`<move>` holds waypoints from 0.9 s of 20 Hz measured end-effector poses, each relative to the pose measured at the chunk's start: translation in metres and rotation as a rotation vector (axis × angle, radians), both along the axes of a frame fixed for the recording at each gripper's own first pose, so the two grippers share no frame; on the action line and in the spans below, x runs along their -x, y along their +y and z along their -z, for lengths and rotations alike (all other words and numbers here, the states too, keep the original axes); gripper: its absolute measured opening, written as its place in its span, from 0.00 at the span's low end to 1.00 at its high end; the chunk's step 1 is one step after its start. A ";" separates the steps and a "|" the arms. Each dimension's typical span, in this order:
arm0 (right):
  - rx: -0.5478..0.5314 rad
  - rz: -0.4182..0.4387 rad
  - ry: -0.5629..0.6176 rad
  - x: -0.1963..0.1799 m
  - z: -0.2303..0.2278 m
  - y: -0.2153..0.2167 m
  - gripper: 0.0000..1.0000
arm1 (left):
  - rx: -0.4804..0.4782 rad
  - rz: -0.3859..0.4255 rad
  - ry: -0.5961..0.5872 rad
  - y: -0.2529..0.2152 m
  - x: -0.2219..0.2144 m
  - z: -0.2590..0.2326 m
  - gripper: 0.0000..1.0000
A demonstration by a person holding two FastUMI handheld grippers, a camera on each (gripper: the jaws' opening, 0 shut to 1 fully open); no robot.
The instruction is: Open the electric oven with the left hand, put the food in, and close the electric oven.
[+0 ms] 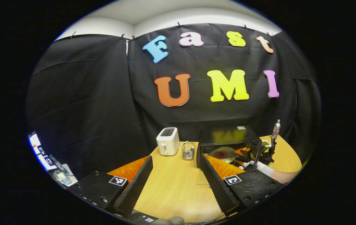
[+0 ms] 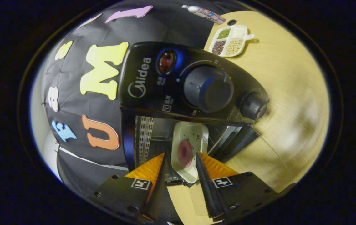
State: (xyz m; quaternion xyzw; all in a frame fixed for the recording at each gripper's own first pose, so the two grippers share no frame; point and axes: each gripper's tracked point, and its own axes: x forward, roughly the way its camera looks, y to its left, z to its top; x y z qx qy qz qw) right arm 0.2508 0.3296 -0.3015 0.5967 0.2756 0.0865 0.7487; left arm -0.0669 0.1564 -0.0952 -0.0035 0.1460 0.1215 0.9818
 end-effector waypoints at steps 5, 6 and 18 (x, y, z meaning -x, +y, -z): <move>0.110 -0.036 0.002 0.025 0.003 -0.020 0.92 | 0.005 0.029 -0.021 -0.010 -0.007 0.002 0.97; 0.133 -0.045 0.003 0.031 0.004 -0.024 0.92 | 0.004 0.036 -0.025 -0.013 -0.008 0.002 0.97; 0.628 -0.221 -0.140 0.118 -0.031 -0.103 0.94 | 0.076 0.136 0.002 -0.057 -0.014 0.069 0.97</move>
